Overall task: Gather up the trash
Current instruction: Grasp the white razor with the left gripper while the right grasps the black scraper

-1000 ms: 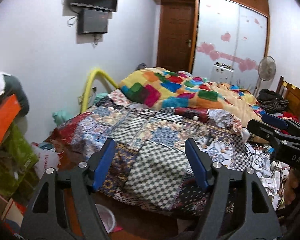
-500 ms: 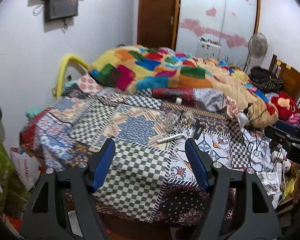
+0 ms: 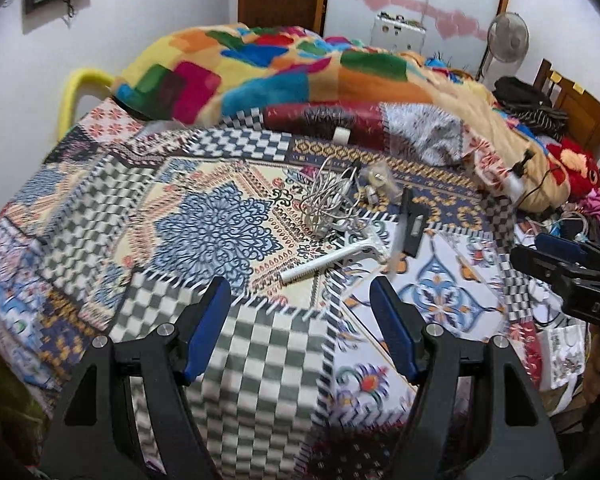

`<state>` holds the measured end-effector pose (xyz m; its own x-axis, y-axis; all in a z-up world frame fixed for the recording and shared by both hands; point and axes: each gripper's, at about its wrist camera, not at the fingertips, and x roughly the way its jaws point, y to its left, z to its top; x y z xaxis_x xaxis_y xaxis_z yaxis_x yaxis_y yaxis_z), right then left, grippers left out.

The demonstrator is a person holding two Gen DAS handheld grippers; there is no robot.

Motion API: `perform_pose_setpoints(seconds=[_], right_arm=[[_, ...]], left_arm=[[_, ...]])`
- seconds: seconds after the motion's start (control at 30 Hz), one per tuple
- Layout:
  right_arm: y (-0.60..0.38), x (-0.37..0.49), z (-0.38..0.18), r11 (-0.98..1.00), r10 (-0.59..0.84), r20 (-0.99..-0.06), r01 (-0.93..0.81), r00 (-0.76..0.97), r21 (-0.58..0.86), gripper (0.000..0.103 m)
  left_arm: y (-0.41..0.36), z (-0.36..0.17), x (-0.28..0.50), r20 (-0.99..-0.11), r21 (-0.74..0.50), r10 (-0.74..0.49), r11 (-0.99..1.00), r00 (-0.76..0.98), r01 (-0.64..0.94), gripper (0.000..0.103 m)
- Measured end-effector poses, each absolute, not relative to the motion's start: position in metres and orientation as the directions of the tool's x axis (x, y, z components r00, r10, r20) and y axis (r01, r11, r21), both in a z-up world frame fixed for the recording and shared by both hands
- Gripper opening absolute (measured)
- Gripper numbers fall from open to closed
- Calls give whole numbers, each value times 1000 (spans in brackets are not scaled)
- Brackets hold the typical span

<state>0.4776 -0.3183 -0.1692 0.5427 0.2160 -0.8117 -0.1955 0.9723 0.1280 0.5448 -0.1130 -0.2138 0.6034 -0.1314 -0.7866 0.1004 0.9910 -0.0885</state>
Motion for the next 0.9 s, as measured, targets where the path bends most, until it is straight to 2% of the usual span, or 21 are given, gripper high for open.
perform_pose_setpoints(seconds=[0.1, 0.2, 0.4, 0.57, 0.73, 0.9], right_arm=[[-312, 500, -193, 975, 201, -839, -186, 505, 121, 68], [-305, 521, -212, 978, 185, -855, -176, 484, 112, 68], [-292, 548, -231, 977, 190, -865, -174, 464, 121, 69], [-282, 551, -234, 981, 135, -853, -191, 504, 43, 69], [-294, 548, -235, 983, 126, -844, -178, 522, 36, 69], [-320, 542, -232, 988, 101, -850, -152, 517, 24, 69]], left_arm=[[-111, -236, 565, -805, -110, -153, 988, 574, 109, 71], [-109, -252, 579, -811, -131, -180, 983, 556, 128, 58], [-115, -269, 597, -817, -107, -184, 979, 546, 171, 47], [-126, -274, 601, -810, -90, -197, 973, 553, 214, 36], [-137, -274, 596, -819, -116, -242, 958, 521, 263, 24], [-149, -275, 581, -821, -152, -292, 940, 491, 305, 23]])
